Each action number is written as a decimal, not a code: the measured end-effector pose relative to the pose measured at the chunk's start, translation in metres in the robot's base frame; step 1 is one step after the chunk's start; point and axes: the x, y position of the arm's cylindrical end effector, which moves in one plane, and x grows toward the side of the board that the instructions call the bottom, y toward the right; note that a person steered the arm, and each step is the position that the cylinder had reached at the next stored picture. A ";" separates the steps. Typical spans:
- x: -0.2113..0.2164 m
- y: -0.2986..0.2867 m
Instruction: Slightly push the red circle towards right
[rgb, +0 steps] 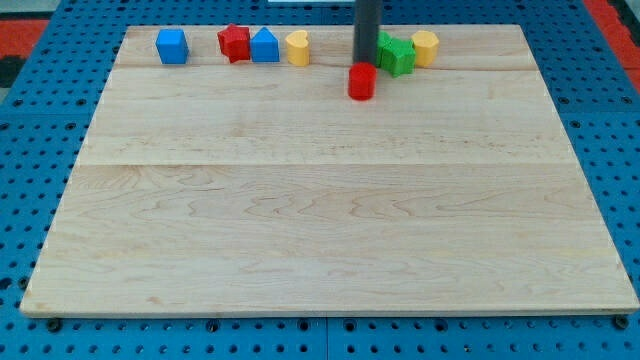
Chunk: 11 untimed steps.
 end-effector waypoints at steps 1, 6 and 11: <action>0.016 -0.018; 0.060 -0.003; 0.053 -0.130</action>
